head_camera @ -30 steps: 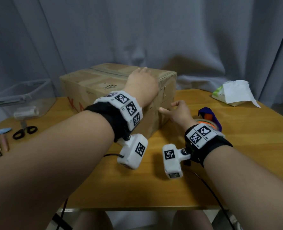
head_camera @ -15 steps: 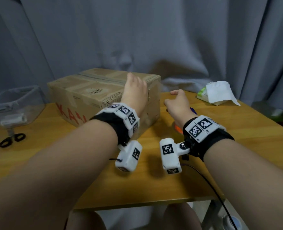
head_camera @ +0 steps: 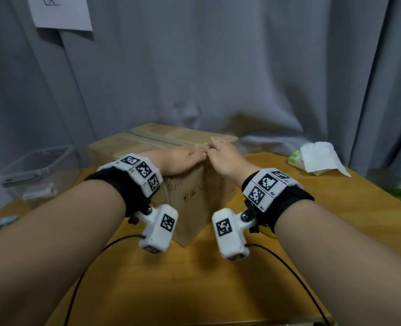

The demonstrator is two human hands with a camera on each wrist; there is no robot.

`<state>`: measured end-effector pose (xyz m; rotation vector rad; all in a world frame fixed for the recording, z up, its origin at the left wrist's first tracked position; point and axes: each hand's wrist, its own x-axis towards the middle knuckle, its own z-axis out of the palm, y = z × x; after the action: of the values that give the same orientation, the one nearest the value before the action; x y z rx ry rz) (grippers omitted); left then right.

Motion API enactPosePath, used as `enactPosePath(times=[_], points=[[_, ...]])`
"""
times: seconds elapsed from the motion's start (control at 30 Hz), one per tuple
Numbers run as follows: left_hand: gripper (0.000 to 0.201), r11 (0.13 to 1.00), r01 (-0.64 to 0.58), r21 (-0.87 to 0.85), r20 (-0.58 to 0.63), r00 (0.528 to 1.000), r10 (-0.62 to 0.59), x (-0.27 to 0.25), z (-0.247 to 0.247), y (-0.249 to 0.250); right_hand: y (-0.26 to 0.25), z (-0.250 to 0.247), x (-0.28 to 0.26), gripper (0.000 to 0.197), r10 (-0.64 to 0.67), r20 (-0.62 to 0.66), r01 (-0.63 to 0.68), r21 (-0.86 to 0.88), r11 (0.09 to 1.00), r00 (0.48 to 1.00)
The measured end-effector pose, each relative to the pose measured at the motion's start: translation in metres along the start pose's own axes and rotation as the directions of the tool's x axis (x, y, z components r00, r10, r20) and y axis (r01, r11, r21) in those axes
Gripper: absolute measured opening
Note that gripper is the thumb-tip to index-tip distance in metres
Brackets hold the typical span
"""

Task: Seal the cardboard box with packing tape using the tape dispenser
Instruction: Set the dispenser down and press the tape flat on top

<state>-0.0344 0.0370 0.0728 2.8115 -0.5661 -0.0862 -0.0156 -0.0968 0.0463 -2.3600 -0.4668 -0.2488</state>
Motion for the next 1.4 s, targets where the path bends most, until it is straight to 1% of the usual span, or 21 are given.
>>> enactPosePath(times=[0.07, 0.17, 0.23, 0.3, 0.4, 0.43, 0.5, 0.6, 0.67, 0.73, 0.77, 0.83, 0.87, 0.9, 0.97, 1.07, 1.17, 1.23, 1.3, 1.33, 1.4], points=[[0.044, 0.999, 0.023, -0.037, 0.033, 0.999, -0.022, 0.013, -0.001, -0.006, -0.005, 0.007, 0.008, 0.037, 0.027, 0.034, -0.024, -0.079, 0.997, 0.999], [0.047, 0.999, 0.042, 0.002, 0.126, 0.991, -0.042, 0.023, -0.012, -0.031, -0.009, 0.003, 0.018, 0.034, 0.111, 0.029, -0.100, -0.265, 0.959, 0.993], [0.048, 0.993, 0.114, 0.044, 0.155, 0.981, -0.119, 0.021, -0.020, -0.056, -0.017, 0.000, 0.023, 0.031, 0.187, 0.022, -0.168, -0.350, 0.922, 0.982], [0.047, 0.987, 0.137, 0.079, 0.131, 0.980, -0.147, 0.022, -0.027, -0.077, -0.025, 0.004, 0.029, 0.042, 0.244, 0.018, -0.217, -0.402, 0.890, 0.970], [0.047, 0.988, 0.134, 0.074, 0.119, 0.983, -0.142, 0.024, -0.027, -0.090, -0.025, 0.017, 0.032, 0.066, 0.353, 0.065, -0.285, -0.466, 0.837, 0.933], [0.048, 0.987, 0.138, 0.082, 0.113, 0.983, -0.147, 0.025, -0.026, -0.090, -0.024, 0.018, 0.031, 0.070, 0.382, 0.106, -0.298, -0.451, 0.841, 0.918], [0.049, 0.983, 0.149, 0.104, 0.093, 0.983, -0.159, 0.026, -0.022, -0.088, -0.021, 0.014, 0.026, 0.065, 0.397, 0.193, -0.323, -0.326, 0.889, 0.897], [0.052, 0.983, 0.152, 0.101, 0.056, 0.986, -0.159, 0.023, -0.017, -0.084, -0.021, 0.009, 0.021, 0.063, 0.366, 0.221, -0.328, -0.190, 0.925, 0.904], [0.054, 0.991, 0.122, 0.058, 0.051, 0.991, -0.125, 0.016, -0.017, -0.079, -0.017, 0.010, 0.026, 0.063, 0.358, 0.229, -0.322, -0.179, 0.930, 0.905], [0.060, 0.998, 0.030, 0.049, 0.080, 0.996, -0.034, 0.007, -0.022, -0.079, -0.011, 0.006, 0.031, 0.062, 0.356, 0.249, -0.318, -0.179, 0.931, 0.901], [0.069, 0.997, -0.034, 0.074, 0.113, 0.993, 0.026, 0.002, -0.025, -0.080, -0.006, 0.003, 0.034, 0.062, 0.350, 0.263, -0.311, -0.178, 0.934, 0.899], [0.099, 0.974, -0.153, 0.168, 0.192, 0.974, 0.120, -0.008, -0.030, -0.084, 0.002, -0.006, 0.036, 0.061, 0.344, 0.287, -0.301, -0.183, 0.936, 0.894], [0.110, 0.957, -0.182, 0.226, 0.222, 0.966, 0.131, -0.010, -0.031, -0.084, 0.007, -0.010, 0.039, 0.060, 0.335, 0.293, -0.289, -0.190, 0.938, 0.896], [0.113, 0.940, -0.193, 0.281, 0.229, 0.965, 0.129, -0.009, -0.029, -0.083, 0.010, -0.014, 0.041, 0.059, 0.330, 0.302, -0.277, -0.204, 0.939, 0.894], [0.107, 0.929, -0.146, 0.340, 0.160, 0.982, 0.096, -0.004, -0.020, -0.072, 0.012, -0.021, 0.046, 0.054, 0.330, 0.294, -0.256, -0.265, 0.930, 0.897], [0.100, 0.926, -0.018, 0.376, 0.009, 1.000, 0.016, 0.011, 0.000, -0.034, 0.011, -0.032, 0.057, 0.044, 0.396, 0.165, -0.327, -0.335, 0.884, 0.903], [0.098, 0.930, 0.091, 0.356, -0.081, 0.995, -0.066, 0.033, 0.024, 0.007, 0.013, -0.040, 0.067, 0.041, 0.353, 0.170, -0.230, -0.494, 0.838, 0.920], [0.079, 0.978, 0.047, 0.204, -0.077, 0.996, -0.032, 0.047, 0.023, 0.021, 0.017, -0.039, 0.072, 0.042, 0.358, 0.174, -0.249, -0.451, 0.857, 0.917], [0.055, 0.999, -0.037, -0.029, -0.005, 0.999, 0.037, 0.056, 0.010, 0.018, 0.016, -0.040, 0.070, 0.040, 0.369, 0.148, -0.289, -0.389, 0.875, 0.918], [0.051, 0.996, -0.042, -0.077, 0.026, 0.999, 0.044, 0.059, 0.004, 0.011, 0.016, -0.040, 0.067, 0.038, 0.381, 0.156, -0.294, -0.400, 0.868, 0.911], [0.048, 1.000, 0.019, 0.020, 0.083, 0.996, -0.021, 0.061, -0.005, -0.009, 0.015, -0.040, 0.066, 0.039, 0.389, 0.173, -0.284, -0.437, 0.854, 0.905]])
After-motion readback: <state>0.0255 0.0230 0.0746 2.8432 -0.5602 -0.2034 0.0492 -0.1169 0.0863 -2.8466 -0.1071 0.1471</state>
